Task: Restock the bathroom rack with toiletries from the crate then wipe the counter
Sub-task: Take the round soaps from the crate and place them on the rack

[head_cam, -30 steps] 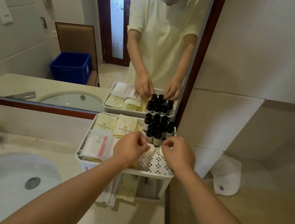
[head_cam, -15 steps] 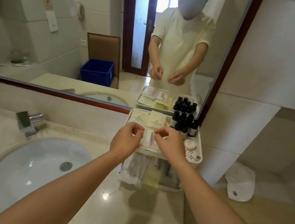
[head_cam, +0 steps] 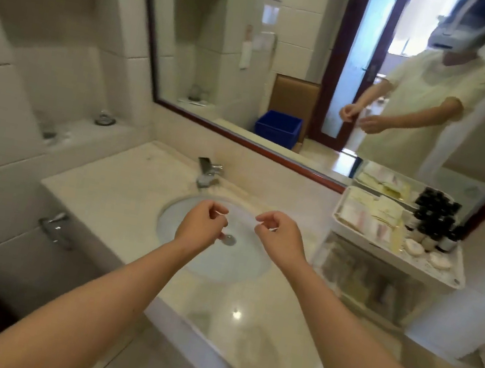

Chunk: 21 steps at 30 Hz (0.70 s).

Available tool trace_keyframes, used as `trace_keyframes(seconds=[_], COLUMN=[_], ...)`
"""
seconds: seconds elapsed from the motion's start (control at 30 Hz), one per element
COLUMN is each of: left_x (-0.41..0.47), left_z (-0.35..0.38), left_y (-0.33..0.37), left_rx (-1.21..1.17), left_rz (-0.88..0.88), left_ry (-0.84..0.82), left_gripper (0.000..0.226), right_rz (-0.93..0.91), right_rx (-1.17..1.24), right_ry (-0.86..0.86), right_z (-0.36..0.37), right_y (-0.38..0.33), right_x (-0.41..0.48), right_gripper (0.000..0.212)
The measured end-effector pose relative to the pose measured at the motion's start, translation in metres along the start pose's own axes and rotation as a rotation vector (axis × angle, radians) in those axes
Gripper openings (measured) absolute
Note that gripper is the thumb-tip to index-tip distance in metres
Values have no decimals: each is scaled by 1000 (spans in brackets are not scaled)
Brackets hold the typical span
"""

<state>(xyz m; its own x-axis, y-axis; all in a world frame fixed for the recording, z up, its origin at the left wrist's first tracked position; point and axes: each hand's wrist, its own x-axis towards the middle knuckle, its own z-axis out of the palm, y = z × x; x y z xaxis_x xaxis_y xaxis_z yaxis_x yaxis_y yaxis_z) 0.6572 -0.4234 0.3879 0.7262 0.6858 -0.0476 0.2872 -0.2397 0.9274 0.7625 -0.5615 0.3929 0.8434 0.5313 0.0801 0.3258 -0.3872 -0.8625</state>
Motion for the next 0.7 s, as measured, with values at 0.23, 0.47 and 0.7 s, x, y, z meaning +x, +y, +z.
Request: trace_keyframes(seconds=[0.23,0.47,0.7], left_x=[-60,-130,-196], left_z=[-122,-225,-301], left_y=[-58,-113,-157], left_rx=[-20,-27,-41], left_rz=[-106,-204,-307], left_ry=[187,428,629], left_gripper=[19,16,17], right_rz=[-71,-210,-338], right_rx=[35,44,31], right_ry=[-234,-473,-682], right_z=[110,209,298], right_y=[-59,-116,-160], right_x=[-47,-100,-142], right_gripper=[18,20,19])
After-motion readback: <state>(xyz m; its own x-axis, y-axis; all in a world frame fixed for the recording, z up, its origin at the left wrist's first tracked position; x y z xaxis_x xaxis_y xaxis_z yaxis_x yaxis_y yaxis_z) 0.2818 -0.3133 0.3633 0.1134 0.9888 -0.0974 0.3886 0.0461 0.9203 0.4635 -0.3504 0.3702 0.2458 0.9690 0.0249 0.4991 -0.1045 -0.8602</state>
